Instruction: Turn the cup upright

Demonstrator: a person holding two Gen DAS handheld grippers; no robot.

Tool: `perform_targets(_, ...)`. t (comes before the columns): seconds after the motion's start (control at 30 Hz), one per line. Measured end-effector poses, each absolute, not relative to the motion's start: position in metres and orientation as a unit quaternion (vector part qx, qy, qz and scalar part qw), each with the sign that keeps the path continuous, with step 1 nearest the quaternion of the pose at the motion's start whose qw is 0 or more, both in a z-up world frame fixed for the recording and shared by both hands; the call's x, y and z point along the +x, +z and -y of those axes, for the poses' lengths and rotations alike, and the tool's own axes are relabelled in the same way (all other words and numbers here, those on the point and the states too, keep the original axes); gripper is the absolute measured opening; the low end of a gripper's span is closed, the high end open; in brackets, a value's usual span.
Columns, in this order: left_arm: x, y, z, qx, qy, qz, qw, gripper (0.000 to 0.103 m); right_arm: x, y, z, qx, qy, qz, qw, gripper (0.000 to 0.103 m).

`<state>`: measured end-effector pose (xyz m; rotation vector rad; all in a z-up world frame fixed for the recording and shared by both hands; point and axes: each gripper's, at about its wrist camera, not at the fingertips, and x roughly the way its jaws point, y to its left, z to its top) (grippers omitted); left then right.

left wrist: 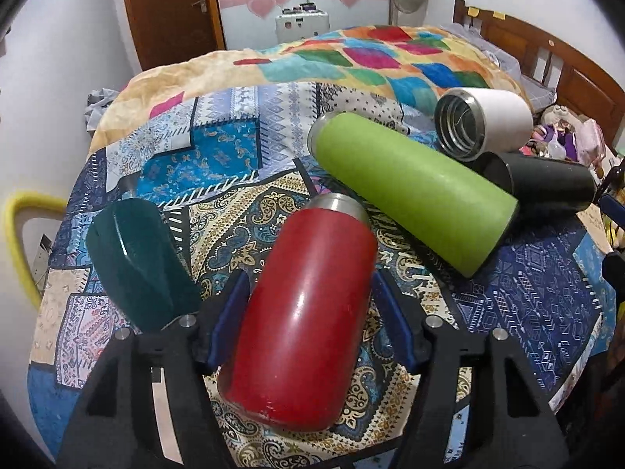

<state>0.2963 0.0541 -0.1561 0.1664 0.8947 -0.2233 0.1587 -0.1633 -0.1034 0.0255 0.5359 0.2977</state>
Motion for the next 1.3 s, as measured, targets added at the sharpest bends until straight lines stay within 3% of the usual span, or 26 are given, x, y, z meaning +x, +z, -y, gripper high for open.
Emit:
perform_targets(0.4,0.316,-0.175,-0.038,0.103,-0.109,-0.477,0.866,0.063,0.159,-0.105,0.164,0.016,0.145,-0.267,0.953,0.103)
perform_targets(1.03,0.227,-0.117,-0.008,0.098,-0.138,-0.400,0.901,0.061,0.137,-0.089,0.182,0.023,0.134,-0.246,0.960,0.103)
perform_targets(1.3,0.197,-0.120,0.029,0.108,-0.186,-0.386,0.897,0.061,0.125,-0.082,0.191,0.016,0.126,-0.236,0.963,0.103)
